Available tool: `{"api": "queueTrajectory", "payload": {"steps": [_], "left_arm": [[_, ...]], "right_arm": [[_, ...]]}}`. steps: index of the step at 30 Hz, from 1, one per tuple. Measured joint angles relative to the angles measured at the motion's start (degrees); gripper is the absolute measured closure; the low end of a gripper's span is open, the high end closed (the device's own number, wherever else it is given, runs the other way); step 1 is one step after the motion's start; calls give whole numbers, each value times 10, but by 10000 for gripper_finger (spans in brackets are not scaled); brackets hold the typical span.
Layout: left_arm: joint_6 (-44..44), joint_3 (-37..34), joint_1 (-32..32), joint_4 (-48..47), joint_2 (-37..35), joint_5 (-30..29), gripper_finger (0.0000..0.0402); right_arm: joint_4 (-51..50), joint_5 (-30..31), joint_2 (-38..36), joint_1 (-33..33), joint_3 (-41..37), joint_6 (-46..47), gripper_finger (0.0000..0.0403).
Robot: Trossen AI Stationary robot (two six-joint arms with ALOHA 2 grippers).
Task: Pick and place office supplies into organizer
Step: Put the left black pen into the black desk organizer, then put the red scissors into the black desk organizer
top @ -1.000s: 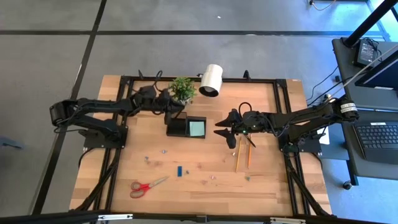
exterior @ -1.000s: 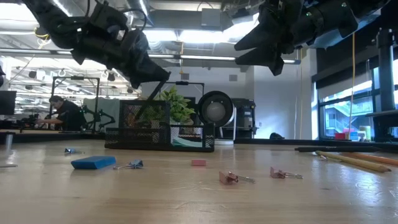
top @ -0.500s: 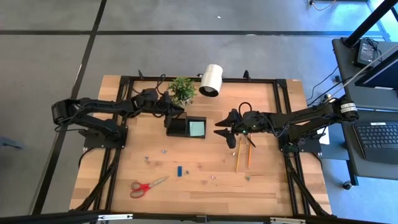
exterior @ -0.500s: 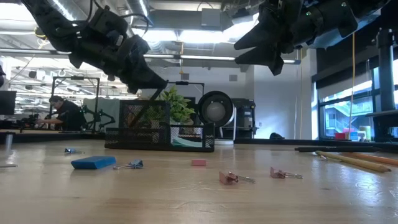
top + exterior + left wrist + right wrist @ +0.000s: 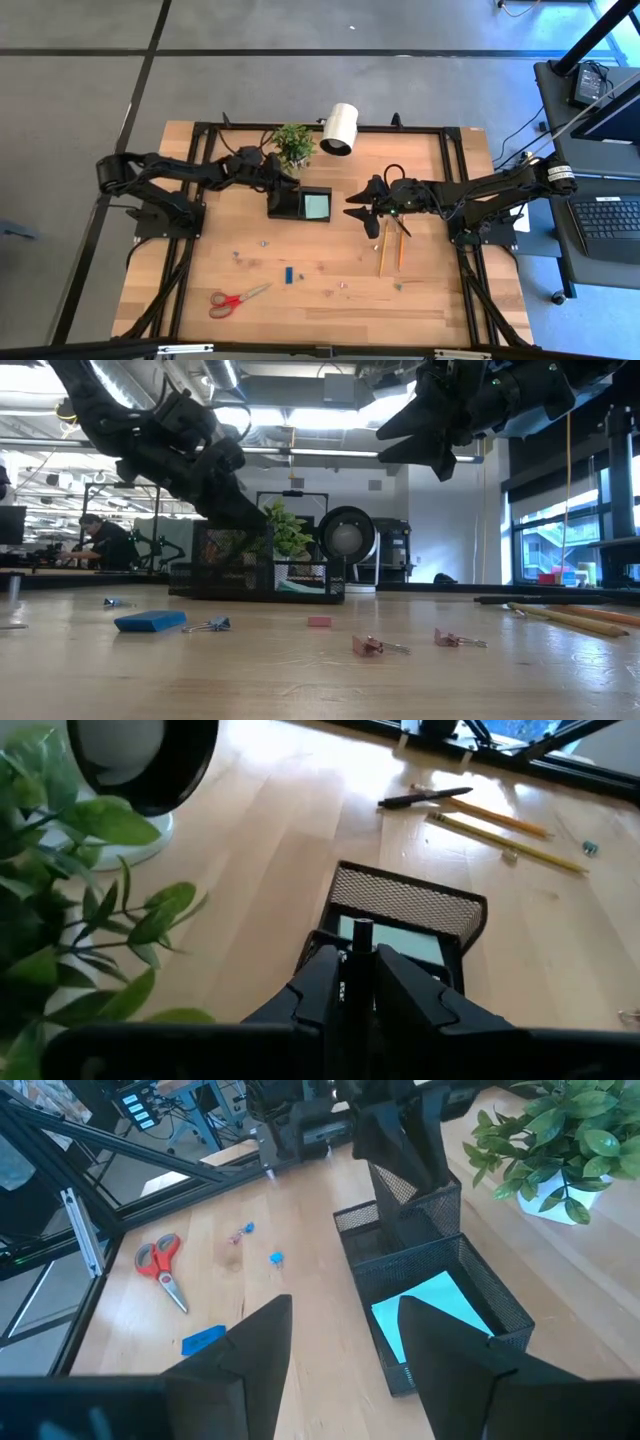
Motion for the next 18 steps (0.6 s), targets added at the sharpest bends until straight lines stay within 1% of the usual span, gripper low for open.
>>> {"api": "queueTrajectory", "payload": {"steps": [4, 13, 18], "left_arm": [[0, 0, -4, 6, 4, -1, 343], [-3, 0, -5, 14, -8, -2, 301], [-9, 0, -5, 15, -9, -1, 287]], "right_arm": [[0, 0, 0, 0, 0, 0, 215], [0, 0, 0, 0, 0, -1, 215], [-2, 0, 0, 0, 0, -2, 214]]}}
